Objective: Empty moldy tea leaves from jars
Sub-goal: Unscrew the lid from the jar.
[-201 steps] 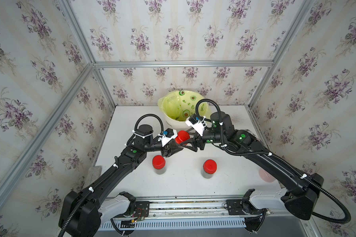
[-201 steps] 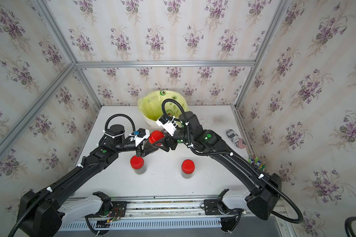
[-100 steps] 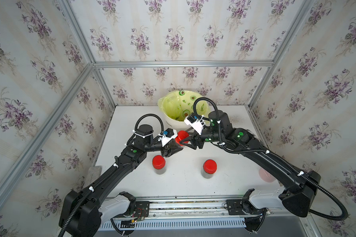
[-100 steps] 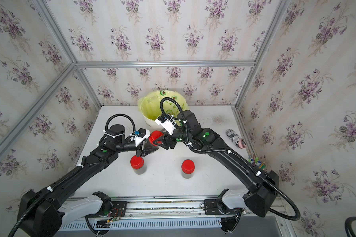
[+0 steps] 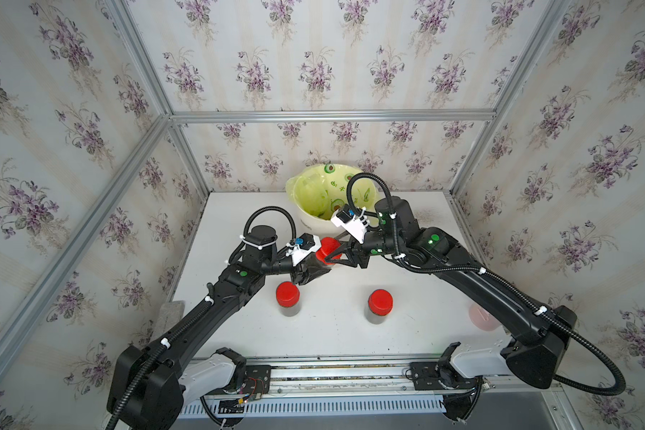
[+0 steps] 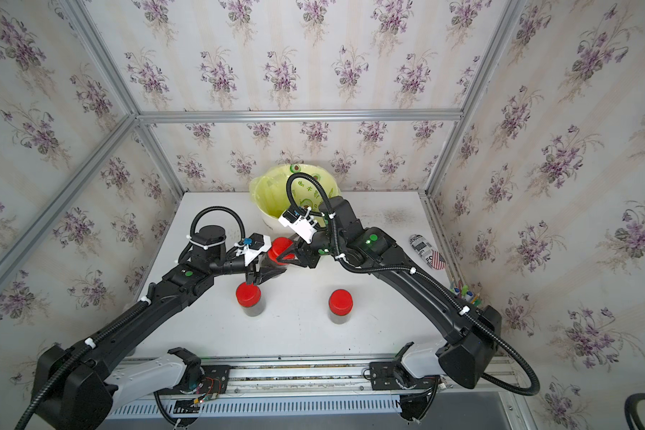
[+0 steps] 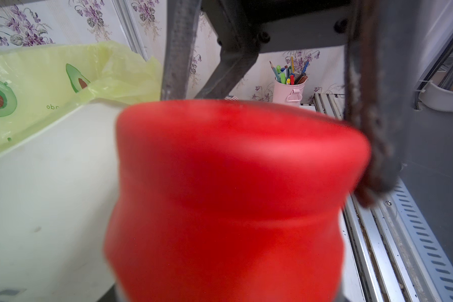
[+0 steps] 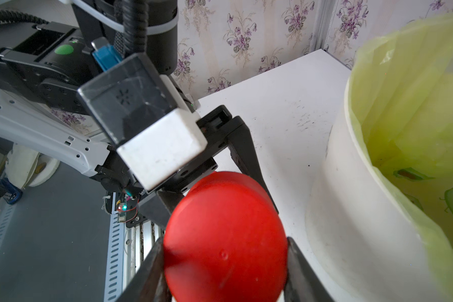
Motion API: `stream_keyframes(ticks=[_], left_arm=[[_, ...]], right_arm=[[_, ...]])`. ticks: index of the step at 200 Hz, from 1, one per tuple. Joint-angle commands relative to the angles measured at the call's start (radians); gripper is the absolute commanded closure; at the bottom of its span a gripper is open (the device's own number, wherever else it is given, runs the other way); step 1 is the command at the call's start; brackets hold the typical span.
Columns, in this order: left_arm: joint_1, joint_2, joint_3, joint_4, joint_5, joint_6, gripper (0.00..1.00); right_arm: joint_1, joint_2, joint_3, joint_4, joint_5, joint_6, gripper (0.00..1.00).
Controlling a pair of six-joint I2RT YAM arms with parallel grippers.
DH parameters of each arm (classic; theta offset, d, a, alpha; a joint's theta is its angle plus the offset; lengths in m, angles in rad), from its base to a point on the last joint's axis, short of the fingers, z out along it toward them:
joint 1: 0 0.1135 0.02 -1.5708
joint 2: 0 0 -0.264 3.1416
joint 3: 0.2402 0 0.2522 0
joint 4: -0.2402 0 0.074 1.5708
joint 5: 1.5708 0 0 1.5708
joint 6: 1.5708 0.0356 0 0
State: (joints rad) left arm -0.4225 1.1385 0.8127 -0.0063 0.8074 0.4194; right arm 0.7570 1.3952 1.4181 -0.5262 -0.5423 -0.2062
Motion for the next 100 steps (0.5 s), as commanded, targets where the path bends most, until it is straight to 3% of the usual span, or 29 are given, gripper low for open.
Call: stream_keyframes(ticks=[1,55,100], left_arm=[[-0.003,-0.007,0.009,0.025,0.050,0.004,0.41],[-0.003,-0.014,0.009,0.014,0.071,0.015,0.42],[-0.003,-0.013,0.014,0.005,0.073,0.024,0.44]], right_arm=[[-0.008,0.020,0.032,-0.018,-0.052,-0.155,0.67],[-0.029,0.031,0.064,-0.070,-0.053,-0.379,0.65],[-0.039,0.055,0.103,-0.104,-0.062,-0.420,0.58]])
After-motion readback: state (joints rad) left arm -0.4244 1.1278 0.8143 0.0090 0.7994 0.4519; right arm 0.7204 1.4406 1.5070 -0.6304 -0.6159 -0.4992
